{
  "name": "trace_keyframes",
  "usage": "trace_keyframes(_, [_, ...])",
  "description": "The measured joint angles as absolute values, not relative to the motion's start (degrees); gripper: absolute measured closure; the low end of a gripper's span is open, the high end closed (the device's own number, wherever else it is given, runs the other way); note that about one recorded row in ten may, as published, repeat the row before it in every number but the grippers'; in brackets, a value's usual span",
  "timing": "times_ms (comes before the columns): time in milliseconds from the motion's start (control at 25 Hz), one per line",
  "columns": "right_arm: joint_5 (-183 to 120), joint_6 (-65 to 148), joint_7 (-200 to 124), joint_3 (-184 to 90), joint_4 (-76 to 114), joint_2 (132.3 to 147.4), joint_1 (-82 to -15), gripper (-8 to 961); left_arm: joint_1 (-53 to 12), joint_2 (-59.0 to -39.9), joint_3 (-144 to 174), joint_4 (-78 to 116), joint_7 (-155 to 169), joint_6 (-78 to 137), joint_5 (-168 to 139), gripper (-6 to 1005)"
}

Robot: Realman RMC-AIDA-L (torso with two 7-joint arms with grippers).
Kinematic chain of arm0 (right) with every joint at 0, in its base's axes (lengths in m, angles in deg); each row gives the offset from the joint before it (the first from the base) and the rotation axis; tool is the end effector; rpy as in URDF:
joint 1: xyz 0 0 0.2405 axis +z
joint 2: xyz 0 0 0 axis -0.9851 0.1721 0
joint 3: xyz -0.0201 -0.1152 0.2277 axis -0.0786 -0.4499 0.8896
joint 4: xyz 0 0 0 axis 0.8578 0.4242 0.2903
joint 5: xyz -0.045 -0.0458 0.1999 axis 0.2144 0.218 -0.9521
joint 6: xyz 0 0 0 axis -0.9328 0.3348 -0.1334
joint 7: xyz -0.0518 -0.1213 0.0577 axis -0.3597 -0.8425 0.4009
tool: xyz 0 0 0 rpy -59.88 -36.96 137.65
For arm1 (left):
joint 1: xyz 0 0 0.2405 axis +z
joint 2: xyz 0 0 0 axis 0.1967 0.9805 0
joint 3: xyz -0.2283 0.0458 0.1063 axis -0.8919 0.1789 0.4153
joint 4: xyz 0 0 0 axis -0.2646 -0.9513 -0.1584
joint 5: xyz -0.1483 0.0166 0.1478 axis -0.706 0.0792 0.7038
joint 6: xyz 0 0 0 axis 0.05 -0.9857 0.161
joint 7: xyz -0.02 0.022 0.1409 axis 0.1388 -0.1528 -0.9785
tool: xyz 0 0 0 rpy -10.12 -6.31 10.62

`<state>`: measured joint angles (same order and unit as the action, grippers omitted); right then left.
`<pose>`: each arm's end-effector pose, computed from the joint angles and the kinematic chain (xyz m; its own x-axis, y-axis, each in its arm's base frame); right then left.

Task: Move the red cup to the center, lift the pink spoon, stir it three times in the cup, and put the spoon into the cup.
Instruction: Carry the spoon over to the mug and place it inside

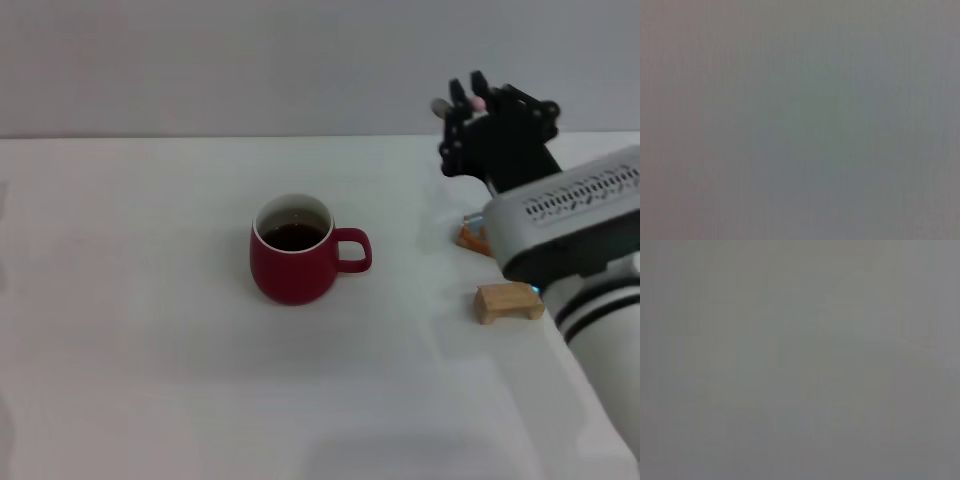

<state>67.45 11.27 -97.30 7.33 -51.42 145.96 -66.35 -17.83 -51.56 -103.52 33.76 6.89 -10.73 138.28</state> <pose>0.1573 0.3301 -0.0605 0.8597 0.1320 -0.4935 -0.4525 -0.2518 -0.8555 -0.3805 0.3775 0.0831 0.7026 0.0049 0.7116 0.6658 0.3484 -0.6598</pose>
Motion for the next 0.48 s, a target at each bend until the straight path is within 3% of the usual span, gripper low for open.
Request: trace_keyframes(480, [67.0,13.2,-97.3,3.3,-53.8,146.4,-60.1,818,-18.0,-51.52,-103.5,33.8,7.2,-10.3,138.3,155])
